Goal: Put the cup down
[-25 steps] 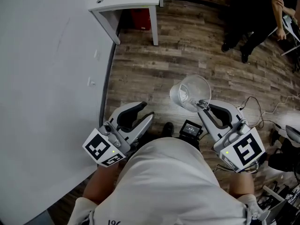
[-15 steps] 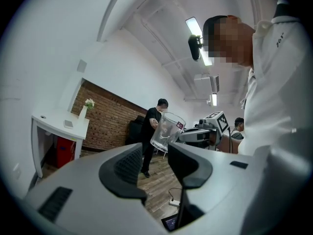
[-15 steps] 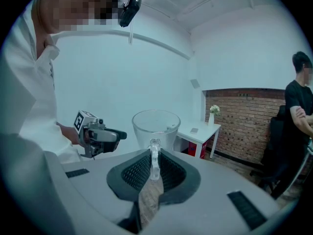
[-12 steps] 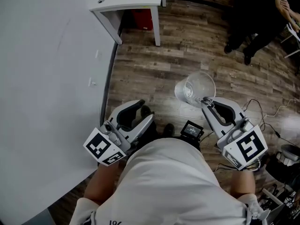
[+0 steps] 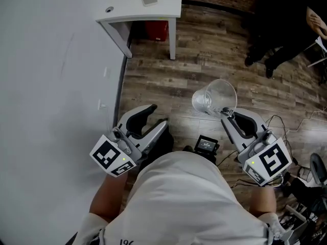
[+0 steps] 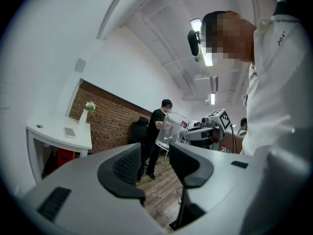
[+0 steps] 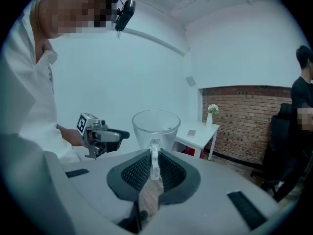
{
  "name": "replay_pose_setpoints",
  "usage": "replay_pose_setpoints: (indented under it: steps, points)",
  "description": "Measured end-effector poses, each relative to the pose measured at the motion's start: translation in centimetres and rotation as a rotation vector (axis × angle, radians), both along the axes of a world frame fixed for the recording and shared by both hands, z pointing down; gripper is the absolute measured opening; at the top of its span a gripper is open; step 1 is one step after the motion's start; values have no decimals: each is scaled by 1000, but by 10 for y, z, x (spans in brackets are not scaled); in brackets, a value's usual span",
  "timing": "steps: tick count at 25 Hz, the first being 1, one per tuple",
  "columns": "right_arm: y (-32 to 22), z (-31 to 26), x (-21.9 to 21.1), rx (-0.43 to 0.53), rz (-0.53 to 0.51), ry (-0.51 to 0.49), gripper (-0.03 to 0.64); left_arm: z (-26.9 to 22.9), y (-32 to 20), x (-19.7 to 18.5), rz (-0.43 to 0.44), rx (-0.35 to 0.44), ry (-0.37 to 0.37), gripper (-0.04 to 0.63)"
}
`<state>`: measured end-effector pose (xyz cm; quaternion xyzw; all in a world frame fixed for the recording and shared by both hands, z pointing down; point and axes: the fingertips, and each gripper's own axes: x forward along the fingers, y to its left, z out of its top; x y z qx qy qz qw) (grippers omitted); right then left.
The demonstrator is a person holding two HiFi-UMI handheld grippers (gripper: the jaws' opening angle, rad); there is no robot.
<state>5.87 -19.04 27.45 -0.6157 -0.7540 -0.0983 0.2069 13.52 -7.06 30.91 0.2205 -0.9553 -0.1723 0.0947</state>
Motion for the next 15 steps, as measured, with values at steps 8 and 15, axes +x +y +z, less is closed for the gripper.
replay_pose_setpoints:
  steps: [8,15]
  points:
    - [74,1,-33,21,35,5,41,4,83,-33,16,17,7,170]
    - [118,5,-54,33,58,-3,41,9,125,-50,37,34,-6,170]
